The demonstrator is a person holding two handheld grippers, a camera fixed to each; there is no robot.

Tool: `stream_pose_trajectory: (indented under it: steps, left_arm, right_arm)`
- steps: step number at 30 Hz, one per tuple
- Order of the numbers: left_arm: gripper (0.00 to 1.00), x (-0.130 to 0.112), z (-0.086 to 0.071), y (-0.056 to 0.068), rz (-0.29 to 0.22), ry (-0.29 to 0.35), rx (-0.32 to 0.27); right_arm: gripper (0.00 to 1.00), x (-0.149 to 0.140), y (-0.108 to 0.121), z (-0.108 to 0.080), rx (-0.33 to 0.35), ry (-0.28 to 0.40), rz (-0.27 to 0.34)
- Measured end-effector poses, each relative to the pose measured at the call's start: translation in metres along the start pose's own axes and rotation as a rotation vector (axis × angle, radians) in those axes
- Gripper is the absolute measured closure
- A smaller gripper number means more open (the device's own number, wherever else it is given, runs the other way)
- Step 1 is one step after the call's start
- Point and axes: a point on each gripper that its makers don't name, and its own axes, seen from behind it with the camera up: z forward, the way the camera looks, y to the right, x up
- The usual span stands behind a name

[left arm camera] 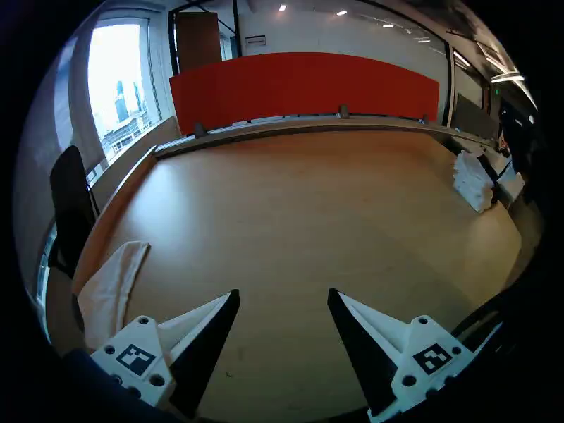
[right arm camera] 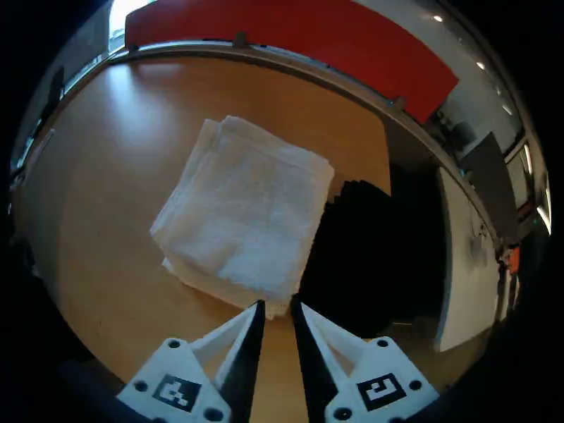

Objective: Fold towel

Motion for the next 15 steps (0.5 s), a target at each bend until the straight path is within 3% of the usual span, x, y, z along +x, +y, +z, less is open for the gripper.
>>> stream_pose_trajectory:
  steps: [4, 10, 15]
  left_arm:
    - [0.07, 0.000, 0.001, 0.001, 0.002, 0.000, -0.003]
    - [0.07, 0.001, 0.001, 0.002, 0.001, 0.005, -0.007]
    - [0.07, 0.001, 0.001, 0.001, 0.000, 0.008, -0.007]
  right_arm:
    - [0.23, 0.002, -0.005, -0.002, 0.008, 0.010, 0.004]
    - [0.01, 0.009, -0.009, -0.005, 0.001, 0.032, 0.022]
    - [0.00, 0.015, -0.012, -0.008, 0.000, 0.051, 0.044]
